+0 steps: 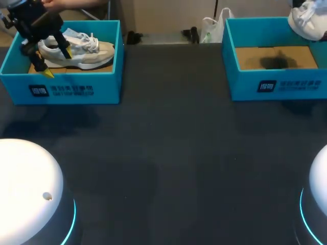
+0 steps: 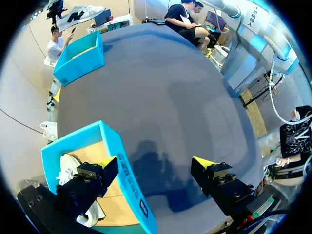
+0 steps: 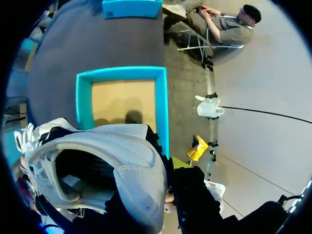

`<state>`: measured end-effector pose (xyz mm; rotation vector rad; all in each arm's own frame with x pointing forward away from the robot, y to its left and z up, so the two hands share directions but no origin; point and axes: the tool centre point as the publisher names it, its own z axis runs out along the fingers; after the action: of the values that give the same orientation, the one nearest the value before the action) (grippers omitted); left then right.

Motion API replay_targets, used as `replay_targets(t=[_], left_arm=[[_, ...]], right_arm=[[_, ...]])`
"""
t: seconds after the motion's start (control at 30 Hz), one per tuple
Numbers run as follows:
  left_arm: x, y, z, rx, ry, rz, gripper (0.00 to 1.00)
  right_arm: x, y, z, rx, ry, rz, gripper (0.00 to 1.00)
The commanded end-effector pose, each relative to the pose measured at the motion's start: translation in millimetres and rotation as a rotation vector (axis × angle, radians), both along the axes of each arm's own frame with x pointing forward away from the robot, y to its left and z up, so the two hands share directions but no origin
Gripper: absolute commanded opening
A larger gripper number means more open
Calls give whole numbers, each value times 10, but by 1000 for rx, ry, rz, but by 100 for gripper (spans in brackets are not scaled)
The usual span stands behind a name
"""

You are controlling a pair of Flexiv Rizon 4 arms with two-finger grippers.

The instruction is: Take the shoe out of the shoebox, open the shoe tongue, remove and reinsert the insole, then place the shoe into the shoebox

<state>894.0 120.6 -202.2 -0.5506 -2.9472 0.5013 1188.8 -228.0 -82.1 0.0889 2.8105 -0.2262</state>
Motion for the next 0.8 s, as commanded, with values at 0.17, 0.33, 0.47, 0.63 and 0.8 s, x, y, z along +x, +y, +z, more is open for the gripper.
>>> replay_targets(t=[0.17, 0.33, 0.47, 0.63, 0.8], left_arm=[[-9, 2, 2, 3, -2, -1, 100], [-9, 2, 2, 3, -2, -1, 100], [-9, 2, 2, 3, -2, -1, 100], [-9, 2, 2, 3, -2, -1, 100], [-9, 2, 2, 3, -2, -1, 100]], right_arm=[[229, -328, -289, -2, -9, -167, 0], [124, -612, -251, 1, -10, -594, 0], [-35, -726, -259, 58, -12, -951, 0], [-35, -726, -259, 58, -12, -951, 0], [-35, -726, -259, 58, -12, -951, 0]])
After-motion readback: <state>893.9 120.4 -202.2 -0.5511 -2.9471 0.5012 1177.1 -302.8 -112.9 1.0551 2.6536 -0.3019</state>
